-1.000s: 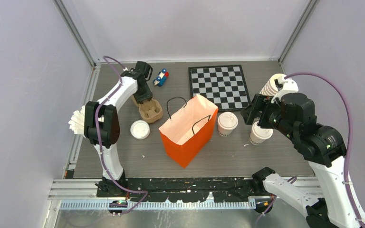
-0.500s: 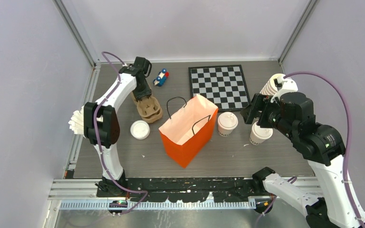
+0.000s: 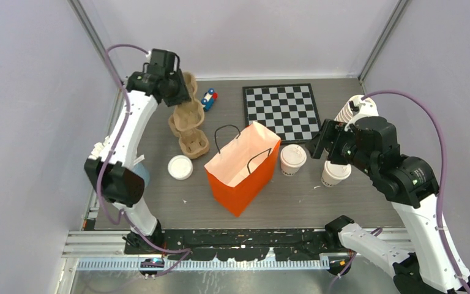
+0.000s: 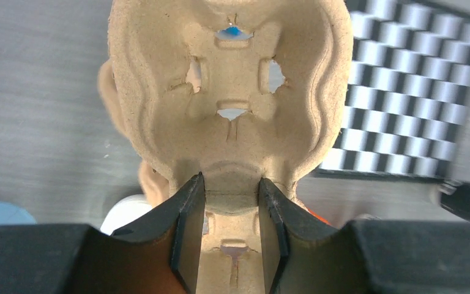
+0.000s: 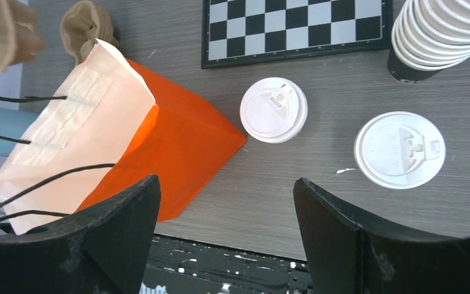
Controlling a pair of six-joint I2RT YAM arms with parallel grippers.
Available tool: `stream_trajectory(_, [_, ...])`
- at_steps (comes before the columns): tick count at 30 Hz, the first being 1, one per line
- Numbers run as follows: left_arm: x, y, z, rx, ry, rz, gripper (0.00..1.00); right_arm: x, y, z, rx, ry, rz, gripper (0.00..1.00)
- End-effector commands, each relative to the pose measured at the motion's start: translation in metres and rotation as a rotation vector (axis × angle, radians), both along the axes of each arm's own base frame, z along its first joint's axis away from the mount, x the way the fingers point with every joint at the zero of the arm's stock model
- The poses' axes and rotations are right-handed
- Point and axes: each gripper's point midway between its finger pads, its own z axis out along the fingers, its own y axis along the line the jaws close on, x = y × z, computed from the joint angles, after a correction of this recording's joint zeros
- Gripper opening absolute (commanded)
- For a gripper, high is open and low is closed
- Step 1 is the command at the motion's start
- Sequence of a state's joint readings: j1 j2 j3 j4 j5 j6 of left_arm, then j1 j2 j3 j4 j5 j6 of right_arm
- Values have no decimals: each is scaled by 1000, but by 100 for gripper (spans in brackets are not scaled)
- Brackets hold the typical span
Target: Pack the takeout coffee
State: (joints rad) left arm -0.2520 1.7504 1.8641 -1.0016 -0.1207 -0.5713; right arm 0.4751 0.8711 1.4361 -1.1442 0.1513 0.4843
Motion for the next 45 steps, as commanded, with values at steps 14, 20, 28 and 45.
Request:
stream_trajectory(14, [-119,-96,233,-476,-560,-596,33,12,34,12,193,55,2,82])
stream_trajectory(20, [-160,-127,264,-560,-630,-778,32,11,35,11,194,73,2,82])
stream_trajectory(28, [-195,-181,251,-622,-559,-983,32,8,34,17,198,67,7,81])
stream_trajectory(45, [-209,-203,185,-517,-352,-1097,30,8,69,60,627,171,-108,78])
